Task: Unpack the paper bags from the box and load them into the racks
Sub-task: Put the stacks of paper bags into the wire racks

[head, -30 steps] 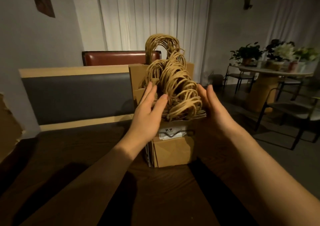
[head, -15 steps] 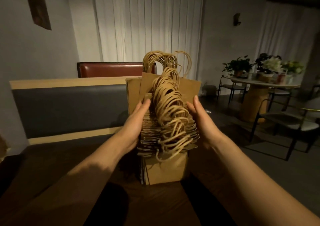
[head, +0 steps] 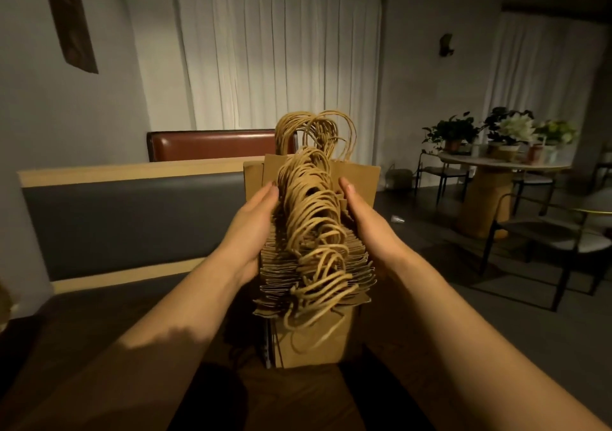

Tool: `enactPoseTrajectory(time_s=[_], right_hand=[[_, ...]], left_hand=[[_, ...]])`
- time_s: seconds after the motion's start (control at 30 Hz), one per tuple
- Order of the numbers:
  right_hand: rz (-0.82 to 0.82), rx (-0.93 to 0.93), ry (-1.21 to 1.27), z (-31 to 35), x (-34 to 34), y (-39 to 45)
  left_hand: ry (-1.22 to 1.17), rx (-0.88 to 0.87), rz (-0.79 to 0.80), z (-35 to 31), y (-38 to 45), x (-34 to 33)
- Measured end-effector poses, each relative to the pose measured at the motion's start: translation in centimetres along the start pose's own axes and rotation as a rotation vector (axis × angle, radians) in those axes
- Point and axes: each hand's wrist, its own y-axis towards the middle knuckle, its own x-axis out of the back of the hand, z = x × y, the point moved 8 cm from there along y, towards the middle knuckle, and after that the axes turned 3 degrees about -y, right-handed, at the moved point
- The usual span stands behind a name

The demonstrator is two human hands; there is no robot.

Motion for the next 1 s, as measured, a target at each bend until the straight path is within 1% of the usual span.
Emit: enactPoseTrajectory(time_s=[0.1, 0.23, 0.3, 0.33, 0.4, 0.43, 0.47, 0.53, 0.57, 0.6, 0.67, 0.7, 0.77, 0.8, 0.9, 0.97, 1.0], right_hand=[[-0.010, 0.028, -0.134, -0.2, 0.6, 0.0], [0.045, -0.045, -0.168, -0.7, -0.1, -0.4], [0.029, -0.029, -0.169, -0.6, 0.5, -0.6], [-0.035, -0.007, -0.142, -0.8, 1.6, -0.5], [-0.303, 0.008, -0.039, -1.8, 5.4, -0.2], [-0.402, -0.042, 0.039, -2.5, 6.8, 0.0], [-0.436, -0.105, 0.112, -3.9, 7.5, 0.6], [-0.371, -0.218, 0.229, -6.1, 7.6, 2.3], [-0.321, -0.238, 0.261, -6.5, 6.8, 3.4], [-0.270, -0.240, 0.244, -6.1, 5.9, 3.7], [-0.165, -0.182, 0.126, -4.8, 3.5, 4.3], [-0.141, -0.158, 0.074, -4.7, 2.7, 4.7], [-0.127, -0.167, 0.068, -5.2, 2.0, 5.2], [-0.104, -0.186, 0.099, -5.5, 1.9, 5.5], [-0.082, -0.259, 0.235, -6.1, 2.3, 5.7], [-0.112, -0.282, 0.231, -6.8, 2.2, 6.0], [-0.142, -0.287, 0.242, -7.2, 2.0, 6.0]], left_hand=[[0.025, -0.004, -0.064, -0.3, 0.3, 0.4], [0.002, 0.064, -0.047, 0.7, 0.1, 0.2], [0.037, 0.017, -0.065, 0.2, -0.3, 0.5], [0.057, -0.029, -0.075, -0.2, -0.2, 0.9], [0.091, -0.090, -0.134, -1.0, 0.4, 2.6], [0.100, -0.083, -0.155, -1.0, 0.8, 3.4], [0.102, -0.069, -0.153, -0.5, 1.7, 4.4], [0.116, -0.028, -0.101, 0.2, 2.9, 4.9], [0.114, -0.019, -0.075, 0.4, 3.4, 4.8], [0.084, -0.001, -0.036, 0.5, 3.6, 4.2], [0.035, 0.059, 0.024, 1.3, 4.5, 3.5], [0.022, 0.082, 0.053, 2.0, 5.2, 3.4], [0.002, 0.084, 0.064, 2.7, 5.7, 4.2], [0.020, 0.086, 0.064, 2.5, 5.5, 4.3], [0.078, 0.008, 0.065, 0.4, 5.6, 4.0], [0.072, 0.042, 0.071, 0.5, 5.4, 3.5], [0.042, 0.078, 0.067, 1.6, 5.9, 3.7]])
